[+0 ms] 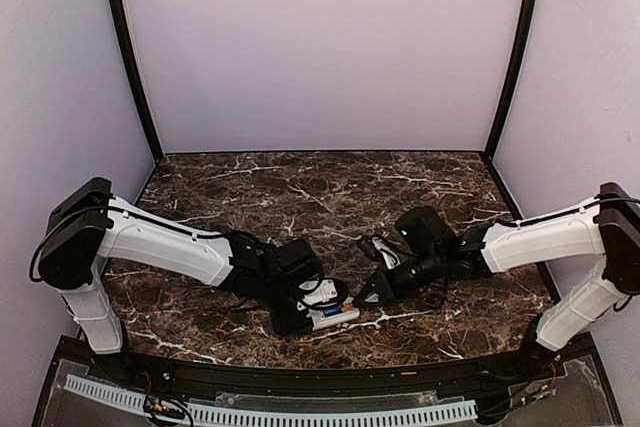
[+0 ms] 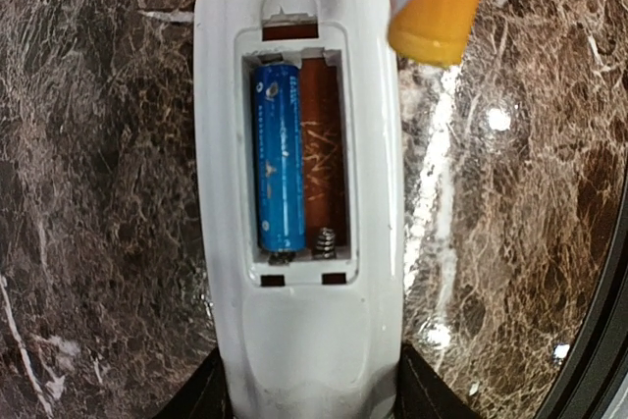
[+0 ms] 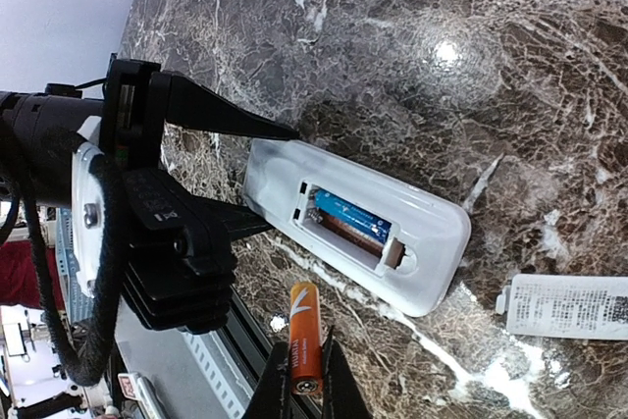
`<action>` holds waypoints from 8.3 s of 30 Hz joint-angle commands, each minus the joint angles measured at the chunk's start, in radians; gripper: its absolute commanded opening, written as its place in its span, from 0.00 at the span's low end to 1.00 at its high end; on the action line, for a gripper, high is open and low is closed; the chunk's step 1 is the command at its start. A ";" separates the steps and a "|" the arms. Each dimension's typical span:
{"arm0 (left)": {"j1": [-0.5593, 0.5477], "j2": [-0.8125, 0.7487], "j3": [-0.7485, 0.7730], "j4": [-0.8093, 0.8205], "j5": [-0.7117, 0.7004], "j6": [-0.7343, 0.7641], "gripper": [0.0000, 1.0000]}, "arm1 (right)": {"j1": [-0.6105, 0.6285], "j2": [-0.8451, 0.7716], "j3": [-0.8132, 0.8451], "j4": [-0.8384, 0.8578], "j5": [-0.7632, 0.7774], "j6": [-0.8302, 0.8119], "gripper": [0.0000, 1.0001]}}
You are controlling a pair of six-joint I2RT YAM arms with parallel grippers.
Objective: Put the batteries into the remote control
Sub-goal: Adjust the remote control without the battery cover at the center of the board, then hold the remote control without the battery cover at the center of the board, then load the battery into the battery compartment, then press the battery in the battery compartment.
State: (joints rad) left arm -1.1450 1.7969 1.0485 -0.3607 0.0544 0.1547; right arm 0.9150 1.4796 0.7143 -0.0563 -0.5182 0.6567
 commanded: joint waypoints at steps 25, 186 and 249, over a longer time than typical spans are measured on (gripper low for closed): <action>-0.031 -0.100 -0.170 0.163 -0.017 -0.150 0.70 | -0.021 0.167 0.066 0.107 -0.091 0.008 0.00; -0.032 -0.001 -0.237 0.321 0.039 -0.192 0.31 | 0.139 0.208 0.441 -0.526 0.394 -0.054 0.16; -0.032 -0.013 -0.221 0.281 -0.007 -0.169 0.35 | 0.072 0.329 0.307 -0.292 0.091 -0.052 0.00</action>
State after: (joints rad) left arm -1.1721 1.7535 0.8501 0.0479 0.0376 -0.0040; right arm 0.9745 1.7874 1.0622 -0.3439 -0.4694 0.5884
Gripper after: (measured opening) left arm 0.512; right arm 0.003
